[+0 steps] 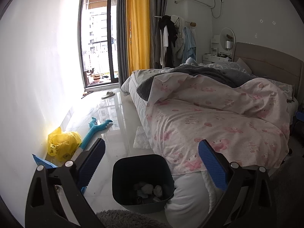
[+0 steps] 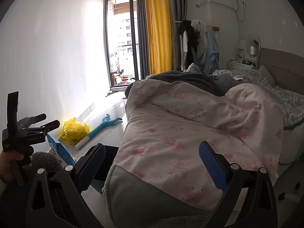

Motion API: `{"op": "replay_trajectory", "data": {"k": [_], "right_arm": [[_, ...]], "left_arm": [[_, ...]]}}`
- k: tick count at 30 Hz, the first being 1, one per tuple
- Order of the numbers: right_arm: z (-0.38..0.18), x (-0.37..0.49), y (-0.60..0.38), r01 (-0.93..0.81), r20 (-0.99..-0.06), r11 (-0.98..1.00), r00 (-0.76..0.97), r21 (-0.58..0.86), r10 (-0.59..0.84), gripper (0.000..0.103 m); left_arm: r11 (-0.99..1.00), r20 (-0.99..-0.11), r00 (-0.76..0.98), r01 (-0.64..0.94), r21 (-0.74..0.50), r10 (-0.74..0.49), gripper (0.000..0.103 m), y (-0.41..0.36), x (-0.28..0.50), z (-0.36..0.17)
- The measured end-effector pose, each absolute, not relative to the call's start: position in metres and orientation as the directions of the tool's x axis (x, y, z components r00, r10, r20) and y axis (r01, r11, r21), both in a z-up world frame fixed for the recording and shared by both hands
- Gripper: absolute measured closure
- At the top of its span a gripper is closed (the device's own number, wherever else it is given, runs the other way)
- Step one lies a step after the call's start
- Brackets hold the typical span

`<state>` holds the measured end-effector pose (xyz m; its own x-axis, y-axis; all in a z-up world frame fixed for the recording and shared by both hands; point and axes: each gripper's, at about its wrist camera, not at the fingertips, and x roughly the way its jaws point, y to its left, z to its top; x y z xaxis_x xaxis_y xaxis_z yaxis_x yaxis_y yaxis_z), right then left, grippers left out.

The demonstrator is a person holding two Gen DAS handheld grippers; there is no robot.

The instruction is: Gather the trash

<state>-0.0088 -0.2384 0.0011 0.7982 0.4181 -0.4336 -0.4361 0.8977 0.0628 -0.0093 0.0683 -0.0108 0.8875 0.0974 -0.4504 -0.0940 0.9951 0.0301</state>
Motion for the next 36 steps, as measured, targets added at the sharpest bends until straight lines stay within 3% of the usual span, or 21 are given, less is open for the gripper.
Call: {"op": "replay_trajectory", "data": {"k": [36], "right_arm": [[0.0012, -0.0086, -0.2383, -0.432, -0.434, 0.899, 0.798, 0.071, 0.418, 0.003]], "left_arm": [[0.996, -0.445, 0.891, -0.082, 0.047, 0.094, 0.003, 0.0649, -0.0105, -0.0127]]}}
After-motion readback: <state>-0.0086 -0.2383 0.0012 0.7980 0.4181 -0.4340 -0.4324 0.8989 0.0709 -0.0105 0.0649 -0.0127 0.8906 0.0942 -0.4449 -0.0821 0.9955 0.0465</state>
